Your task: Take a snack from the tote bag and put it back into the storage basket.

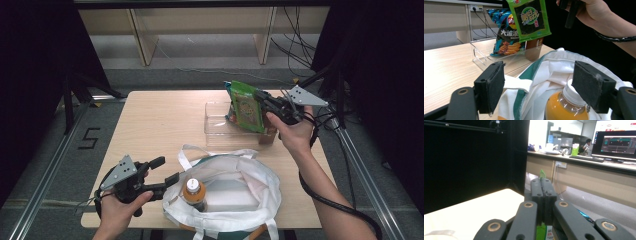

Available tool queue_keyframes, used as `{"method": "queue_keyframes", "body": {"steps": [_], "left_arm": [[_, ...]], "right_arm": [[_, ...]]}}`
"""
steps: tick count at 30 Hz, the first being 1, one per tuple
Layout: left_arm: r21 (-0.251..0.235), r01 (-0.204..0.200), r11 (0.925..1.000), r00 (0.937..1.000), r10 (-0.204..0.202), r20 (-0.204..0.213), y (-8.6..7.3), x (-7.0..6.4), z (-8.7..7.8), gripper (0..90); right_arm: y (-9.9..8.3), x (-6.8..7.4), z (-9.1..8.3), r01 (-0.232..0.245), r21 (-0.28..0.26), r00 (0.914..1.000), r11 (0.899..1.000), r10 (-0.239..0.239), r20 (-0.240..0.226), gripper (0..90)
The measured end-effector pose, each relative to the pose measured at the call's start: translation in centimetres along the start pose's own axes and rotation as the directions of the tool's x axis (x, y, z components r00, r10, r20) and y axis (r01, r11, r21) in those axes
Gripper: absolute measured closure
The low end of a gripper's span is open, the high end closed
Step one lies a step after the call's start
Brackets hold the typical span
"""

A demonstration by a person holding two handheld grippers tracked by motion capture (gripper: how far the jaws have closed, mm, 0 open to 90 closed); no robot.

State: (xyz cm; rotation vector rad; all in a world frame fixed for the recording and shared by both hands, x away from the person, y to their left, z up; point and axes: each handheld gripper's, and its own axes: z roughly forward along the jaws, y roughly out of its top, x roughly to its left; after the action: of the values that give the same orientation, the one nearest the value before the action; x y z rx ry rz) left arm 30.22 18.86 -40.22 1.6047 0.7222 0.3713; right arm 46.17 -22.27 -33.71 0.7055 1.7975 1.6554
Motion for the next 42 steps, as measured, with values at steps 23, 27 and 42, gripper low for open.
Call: {"method": "queue_keyframes", "body": {"steps": [23,27,42], "left_arm": [[0.003,0.009,1.0,0.9999,-0.009,-0.007,0.0,0.0,-0.2,25.4],[0.004,0.012,0.9999,0.9999,-0.012,-0.01,-0.1,0.1,-0.2,25.3],[0.007,0.011,0.9999,0.9999,-0.011,-0.008,-0.2,0.2,-0.2,25.3]], "right_arm": [[-1.0,-0.1,2.3,-0.012,0.0,0.999,1.0,0.012,0.044,90.0],[-1.4,0.1,3.0,-0.017,0.001,0.9986,1.0,0.017,0.05,90.0],[-2.3,0.1,4.0,0.025,0.042,0.9964,0.999,-0.028,0.079,90.0]]}}
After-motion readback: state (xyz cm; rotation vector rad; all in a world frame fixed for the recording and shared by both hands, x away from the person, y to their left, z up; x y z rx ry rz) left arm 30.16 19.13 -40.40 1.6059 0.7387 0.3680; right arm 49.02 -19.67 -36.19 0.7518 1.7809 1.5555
